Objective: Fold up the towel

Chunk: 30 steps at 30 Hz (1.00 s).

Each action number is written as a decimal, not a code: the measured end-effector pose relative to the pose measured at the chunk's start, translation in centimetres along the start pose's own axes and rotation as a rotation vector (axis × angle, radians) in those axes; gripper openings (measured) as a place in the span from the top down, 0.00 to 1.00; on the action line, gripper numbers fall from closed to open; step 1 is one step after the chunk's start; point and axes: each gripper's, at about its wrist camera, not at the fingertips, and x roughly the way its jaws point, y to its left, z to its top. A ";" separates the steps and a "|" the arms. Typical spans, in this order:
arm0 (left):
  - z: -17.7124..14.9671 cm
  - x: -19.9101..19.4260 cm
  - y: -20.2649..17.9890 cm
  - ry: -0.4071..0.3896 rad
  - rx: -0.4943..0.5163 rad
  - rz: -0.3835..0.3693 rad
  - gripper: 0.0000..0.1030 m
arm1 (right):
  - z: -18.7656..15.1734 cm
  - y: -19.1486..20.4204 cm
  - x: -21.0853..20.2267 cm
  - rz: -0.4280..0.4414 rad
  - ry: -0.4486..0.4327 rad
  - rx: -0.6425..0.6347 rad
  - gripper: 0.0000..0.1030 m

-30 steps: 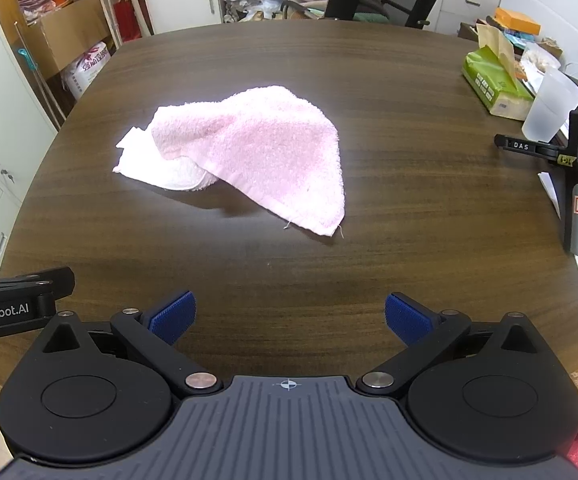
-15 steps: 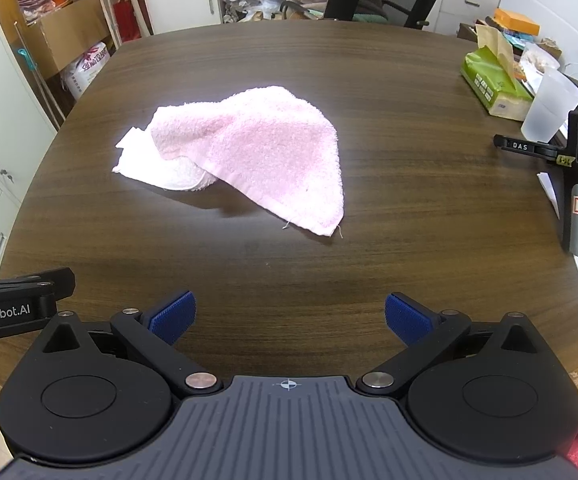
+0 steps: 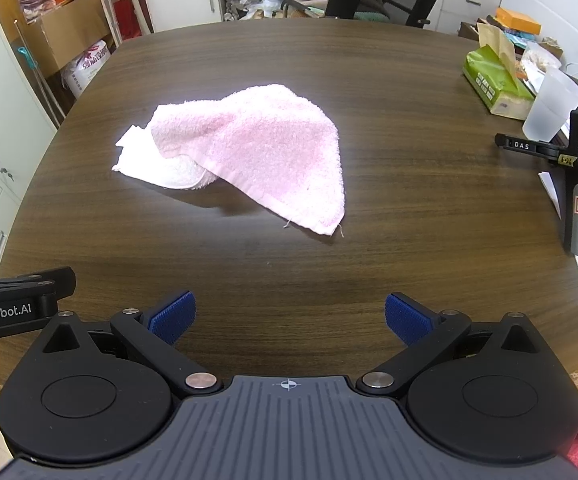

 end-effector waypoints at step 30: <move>3.0 2.4 0.3 0.024 -0.011 -0.005 0.05 | 3.3 -0.8 1.7 0.113 -0.098 -0.146 0.04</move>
